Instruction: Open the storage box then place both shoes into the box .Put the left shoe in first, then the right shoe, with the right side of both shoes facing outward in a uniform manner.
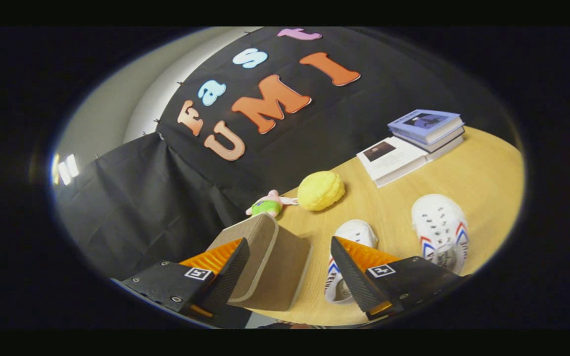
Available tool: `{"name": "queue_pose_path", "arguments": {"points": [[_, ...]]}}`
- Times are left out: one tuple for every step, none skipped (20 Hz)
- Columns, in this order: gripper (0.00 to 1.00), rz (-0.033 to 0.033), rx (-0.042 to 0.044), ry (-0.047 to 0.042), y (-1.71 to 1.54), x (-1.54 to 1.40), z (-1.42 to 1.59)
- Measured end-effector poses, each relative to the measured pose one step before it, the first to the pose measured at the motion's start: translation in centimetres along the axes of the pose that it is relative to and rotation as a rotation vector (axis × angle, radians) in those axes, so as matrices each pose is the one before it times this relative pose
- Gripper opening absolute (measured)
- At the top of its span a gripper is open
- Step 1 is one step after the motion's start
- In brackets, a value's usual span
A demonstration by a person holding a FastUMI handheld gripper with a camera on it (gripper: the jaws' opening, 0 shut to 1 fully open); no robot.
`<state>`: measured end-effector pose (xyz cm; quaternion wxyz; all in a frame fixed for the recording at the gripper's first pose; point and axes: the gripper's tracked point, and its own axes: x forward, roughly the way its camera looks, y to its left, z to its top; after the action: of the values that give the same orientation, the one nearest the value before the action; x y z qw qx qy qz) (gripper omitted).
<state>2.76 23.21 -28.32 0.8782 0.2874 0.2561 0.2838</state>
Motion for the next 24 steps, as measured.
{"name": "queue_pose_path", "arguments": {"points": [[0.98, 0.03928, 0.03189, 0.02303, 0.835, 0.736, -1.082], [0.98, 0.03881, 0.03291, 0.02429, 0.797, 0.627, -1.011], [0.98, 0.0321, 0.03103, 0.0197, 0.487, 0.586, -0.738], [0.98, 0.02604, 0.02741, 0.01257, 0.381, 0.564, -0.631], [0.98, 0.02234, 0.0232, 0.00886, 0.218, 0.536, -0.348], [0.98, 0.02294, 0.02377, 0.0087, 0.244, 0.295, -0.416], [0.98, 0.02342, 0.02852, 0.00937, 0.239, 0.54, -0.367], [0.98, 0.0208, 0.02663, 0.0094, 0.146, 0.461, -0.418], [0.98, 0.01484, 0.02122, 0.01016, 0.051, 0.374, -0.309], [0.98, 0.00989, 0.01742, 0.01198, -0.117, 0.377, -0.486], [0.98, 0.01429, 0.01776, 0.01314, 0.085, 0.278, -0.432], [0.98, 0.02314, 0.02432, 0.0165, 0.213, 0.436, -0.45], [0.98, 0.02413, 0.02418, 0.01266, 0.247, 0.105, -0.412], [0.98, 0.02167, 0.02085, 0.01146, 0.174, 0.185, -0.355], [0.98, 0.01719, 0.01915, 0.00787, 0.148, 0.137, -0.292], [0.98, 0.0218, 0.01875, 0.00757, 0.196, 0.133, -0.157], [0.98, 0.01778, 0.01575, 0.00715, 0.116, 0.08, -0.106], [0.98, 0.01474, 0.01488, -0.00221, 0.031, 0.145, 0.141], [0.98, 0.02387, 0.01864, -0.00108, 0.275, -0.099, -0.072], [0.98, 0.03428, 0.0227, -0.00876, 0.585, -0.187, 0.308], [0.98, 0.04622, 0.02904, -0.01466, 0.971, -0.271, 0.308], [0.97, 0.047, 0.03037, -0.01814, 0.955, -0.26, 0.461], [0.97, 0.0362, 0.02243, -0.01999, 0.662, -0.186, 0.382], [0.95, 0.00877, 0.00567, -0.01568, 0.157, -0.07, 0.371]]}}
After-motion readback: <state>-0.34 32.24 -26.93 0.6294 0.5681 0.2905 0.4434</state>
